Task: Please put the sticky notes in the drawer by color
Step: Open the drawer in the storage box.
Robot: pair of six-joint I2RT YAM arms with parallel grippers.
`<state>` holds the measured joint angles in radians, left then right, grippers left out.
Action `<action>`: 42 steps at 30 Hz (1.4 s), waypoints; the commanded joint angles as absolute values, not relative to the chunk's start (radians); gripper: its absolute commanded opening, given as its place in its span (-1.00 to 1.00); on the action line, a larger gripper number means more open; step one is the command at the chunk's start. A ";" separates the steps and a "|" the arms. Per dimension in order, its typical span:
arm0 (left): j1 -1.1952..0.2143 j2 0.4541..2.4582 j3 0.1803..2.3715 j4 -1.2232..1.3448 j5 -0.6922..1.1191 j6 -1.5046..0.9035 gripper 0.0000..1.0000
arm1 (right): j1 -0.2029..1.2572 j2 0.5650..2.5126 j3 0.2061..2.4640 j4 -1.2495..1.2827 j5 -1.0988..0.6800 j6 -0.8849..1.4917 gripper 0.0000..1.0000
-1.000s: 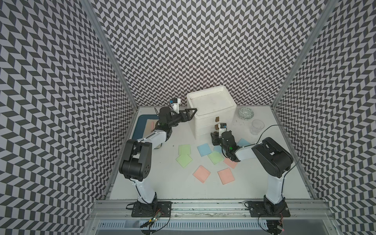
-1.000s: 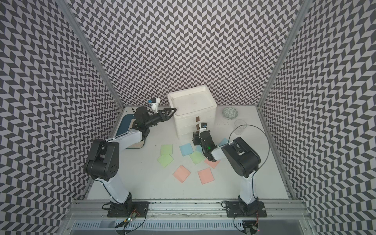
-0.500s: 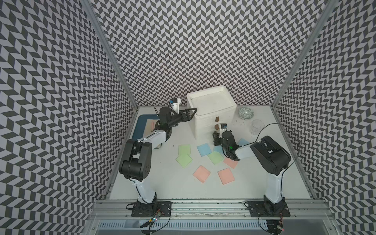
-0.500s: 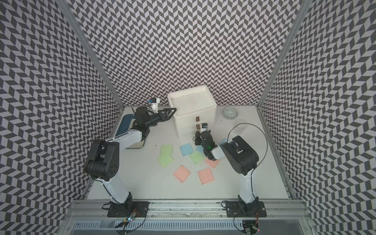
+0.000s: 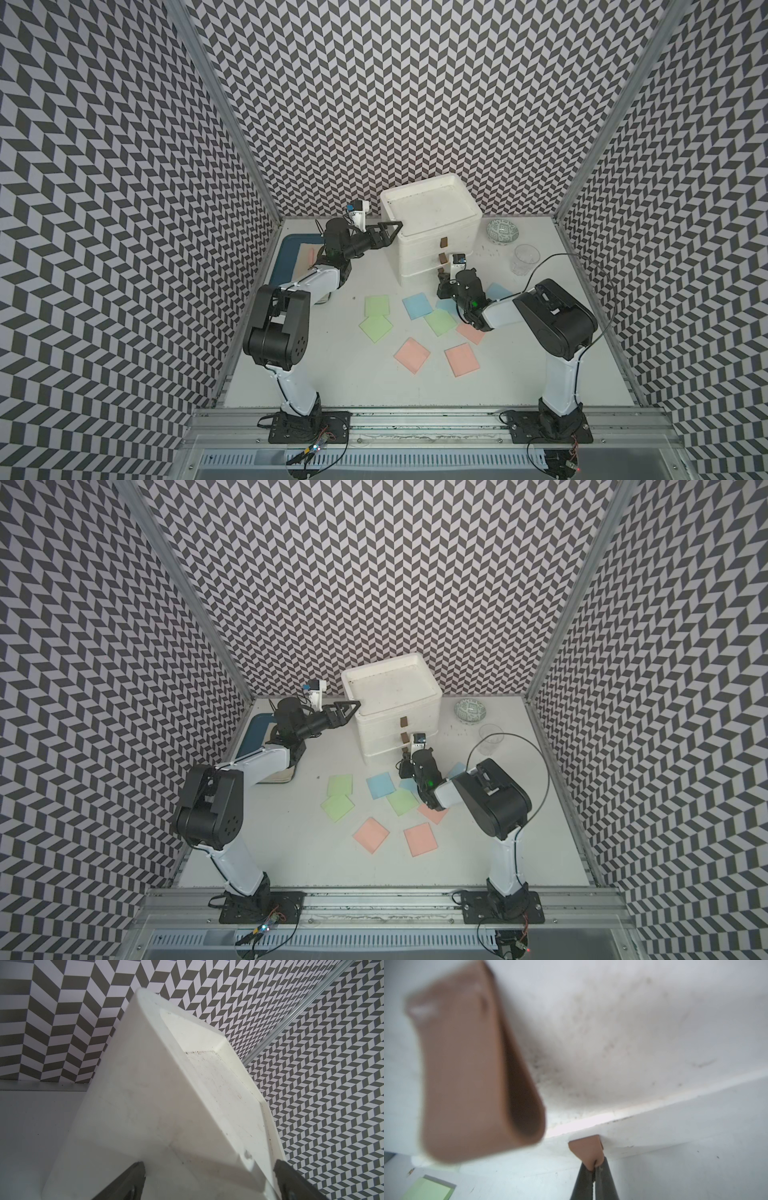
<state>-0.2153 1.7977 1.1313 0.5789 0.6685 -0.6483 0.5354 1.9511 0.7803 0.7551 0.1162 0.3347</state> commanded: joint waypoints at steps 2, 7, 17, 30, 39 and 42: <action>-0.215 1.855 1.102 0.401 0.662 -0.589 1.00 | 0.533 1.868 0.714 0.800 0.101 0.360 -1.00; -0.215 1.856 1.104 0.404 0.664 -0.594 1.00 | 0.539 1.803 0.638 0.768 0.064 0.401 -1.00; -0.216 1.884 1.118 0.429 0.678 -0.615 1.00 | 0.567 1.606 0.406 0.663 0.037 0.487 -1.00; -0.219 1.849 1.115 0.405 0.672 -0.608 1.00 | 0.580 1.519 0.374 0.607 0.058 0.495 -1.00; -0.225 1.755 1.104 0.384 0.666 -0.601 0.99 | 0.580 1.374 0.384 0.503 0.088 0.505 -0.18; -0.233 1.714 1.098 0.359 0.647 -0.585 1.00 | 0.579 1.302 0.405 0.415 0.152 0.514 -0.05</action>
<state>-0.2195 1.7454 1.1255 0.4721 0.6643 -0.6365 0.5739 1.3689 0.3782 0.4828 0.0856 0.5041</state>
